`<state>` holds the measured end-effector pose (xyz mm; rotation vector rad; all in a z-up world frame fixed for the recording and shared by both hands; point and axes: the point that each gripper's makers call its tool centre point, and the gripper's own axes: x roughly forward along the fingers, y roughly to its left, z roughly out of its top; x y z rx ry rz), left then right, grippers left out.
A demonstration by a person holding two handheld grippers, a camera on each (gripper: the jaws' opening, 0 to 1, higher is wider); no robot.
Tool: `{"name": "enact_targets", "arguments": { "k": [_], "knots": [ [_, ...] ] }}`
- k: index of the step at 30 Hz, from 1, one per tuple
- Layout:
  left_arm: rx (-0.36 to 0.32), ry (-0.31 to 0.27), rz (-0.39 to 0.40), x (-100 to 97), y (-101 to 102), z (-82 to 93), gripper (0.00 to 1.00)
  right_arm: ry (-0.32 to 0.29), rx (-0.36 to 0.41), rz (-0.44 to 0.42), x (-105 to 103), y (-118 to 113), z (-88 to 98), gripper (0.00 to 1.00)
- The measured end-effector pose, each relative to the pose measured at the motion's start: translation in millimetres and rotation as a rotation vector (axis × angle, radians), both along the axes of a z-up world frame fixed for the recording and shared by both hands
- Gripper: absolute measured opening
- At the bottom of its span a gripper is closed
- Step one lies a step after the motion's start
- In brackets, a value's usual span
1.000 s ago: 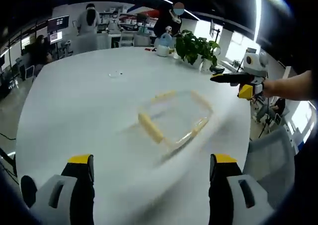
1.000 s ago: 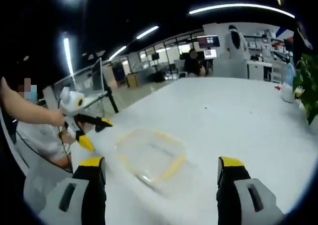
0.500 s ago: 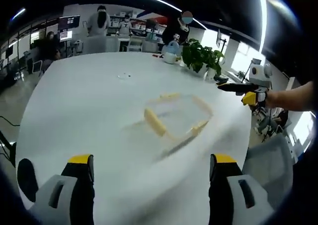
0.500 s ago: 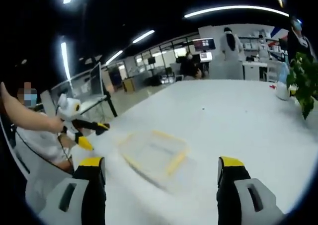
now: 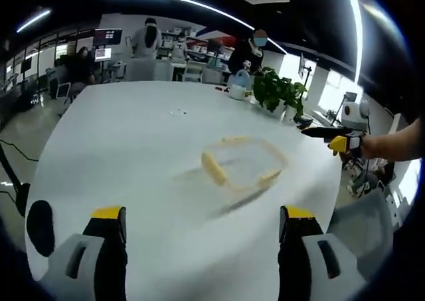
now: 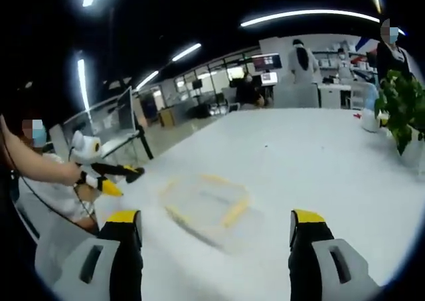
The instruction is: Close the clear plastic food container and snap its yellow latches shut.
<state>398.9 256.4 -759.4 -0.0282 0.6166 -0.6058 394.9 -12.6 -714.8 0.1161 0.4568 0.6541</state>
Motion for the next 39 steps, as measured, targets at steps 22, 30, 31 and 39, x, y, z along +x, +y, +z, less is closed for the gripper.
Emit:
{"name": "enact_targets", "arguments": {
  "k": [22,30,31,39],
  "knots": [
    [-0.051,-0.029,0.056,-33.4,5.2,3.2,0.97,-0.001,0.046,-0.071,-40.7,-11.2,-2.4,0.93],
    [-0.073,-0.064,0.106,-41.5,11.2,7.3,0.97,-0.002,0.061,-0.105,-48.9,-13.1,-2.8,0.93],
    [-0.077,-0.066,0.114,-42.2,12.3,7.4,0.97,0.000,0.070,-0.114,-49.7,-12.7,-2.4,0.93],
    [-0.082,-0.089,0.144,-52.6,11.8,6.8,0.96,-0.008,0.090,-0.146,-59.5,-16.3,-4.3,0.93]
  ]
}}
